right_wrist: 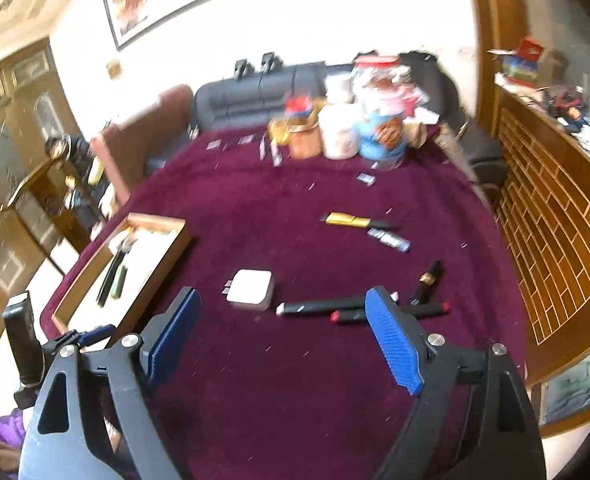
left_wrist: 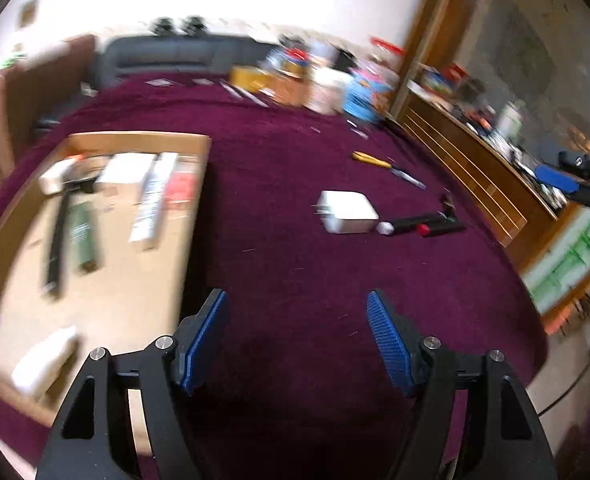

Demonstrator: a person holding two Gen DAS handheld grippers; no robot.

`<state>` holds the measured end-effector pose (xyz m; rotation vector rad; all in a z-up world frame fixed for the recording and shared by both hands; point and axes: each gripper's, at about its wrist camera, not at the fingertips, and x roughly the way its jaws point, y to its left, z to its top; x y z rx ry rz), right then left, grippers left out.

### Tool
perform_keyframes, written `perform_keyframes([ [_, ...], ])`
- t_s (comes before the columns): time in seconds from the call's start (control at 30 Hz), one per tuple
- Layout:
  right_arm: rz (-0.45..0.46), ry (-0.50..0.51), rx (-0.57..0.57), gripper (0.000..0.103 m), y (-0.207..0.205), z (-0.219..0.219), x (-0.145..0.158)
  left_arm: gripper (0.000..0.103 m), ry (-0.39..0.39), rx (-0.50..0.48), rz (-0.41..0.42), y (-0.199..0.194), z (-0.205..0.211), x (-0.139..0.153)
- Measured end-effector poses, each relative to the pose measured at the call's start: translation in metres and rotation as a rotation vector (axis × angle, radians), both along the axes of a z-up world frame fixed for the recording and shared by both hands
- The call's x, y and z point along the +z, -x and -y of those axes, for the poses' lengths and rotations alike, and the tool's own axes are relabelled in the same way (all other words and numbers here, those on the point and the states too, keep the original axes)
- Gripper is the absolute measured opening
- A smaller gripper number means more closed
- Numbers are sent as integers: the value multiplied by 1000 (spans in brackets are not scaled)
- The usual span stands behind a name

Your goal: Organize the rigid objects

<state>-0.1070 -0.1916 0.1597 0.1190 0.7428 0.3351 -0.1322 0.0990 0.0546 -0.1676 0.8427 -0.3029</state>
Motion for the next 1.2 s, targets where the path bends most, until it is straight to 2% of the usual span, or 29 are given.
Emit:
perform_keyframes([
  [0.03, -16, -34, -17, 85, -6, 6, -13, 66, -4, -47, -10, -13, 10, 3],
  [0.07, -41, -65, -26, 85, -12, 11, -25, 66, -40, -84, -7, -24, 20, 5],
  [0.1, -71, -94, -44, 85, -19, 17, -43, 66, -84, -116, 3, -32, 29, 6],
  [0.17, -97, -127, -82, 85, -26, 25, -70, 65, -224, -182, 40, -57, 51, 4],
  [0.2, -109, -144, -97, 85, -29, 29, -84, 65, -254, -198, 33, -66, 55, 2],
  [0.3, -149, -199, -120, 85, -35, 39, -117, 65, -237, -262, -46, -95, 64, -8],
  [0.37, -177, -248, -138, 85, -41, 47, -138, 65, -251, -291, -50, -110, 73, -13],
  [0.43, -228, -298, -158, 85, -46, 57, -145, 65, -289, -328, -47, -120, 85, -18],
  [0.53, -190, -324, -157, 85, -47, 65, -141, 65, -342, -387, -43, -131, 101, -25],
  [0.6, -231, -348, -152, 85, -52, 66, -149, 65, -365, -433, -27, -136, 111, -26],
  [0.67, -229, -353, -156, 85, -56, 65, -150, 65, -400, -477, -9, -144, 123, -29],
  [0.77, -217, -323, -162, 85, -59, 61, -151, 65, -447, -481, -17, -160, 136, -38],
  [0.8, -213, -302, -163, 85, -59, 57, -150, 65, -487, -457, -32, -164, 139, -45],
  [0.83, -209, -277, -164, 85, -59, 53, -149, 63, -493, -443, -28, -164, 140, -47],
  [0.87, -206, -253, -164, 85, -59, 49, -149, 48, -469, -442, -17, -161, 139, -45],
  [1.0, -204, -236, -164, 85, -57, 51, -151, 41, -429, -433, 3, -143, 134, -41],
  [1.07, -204, -247, -164, 85, -56, 54, -152, 33, -406, -424, -2, -134, 130, -35],
  [1.1, -204, -251, -164, 85, -56, 54, -152, 30, -383, -422, -10, -129, 125, -31],
  [1.13, -204, -254, -164, 85, -57, 55, -152, 19, -359, -421, -25, -128, 123, -29],
  [1.2, -204, -253, -165, 85, -56, 54, -152, 18, -312, -405, -58, -124, 116, -27],
])
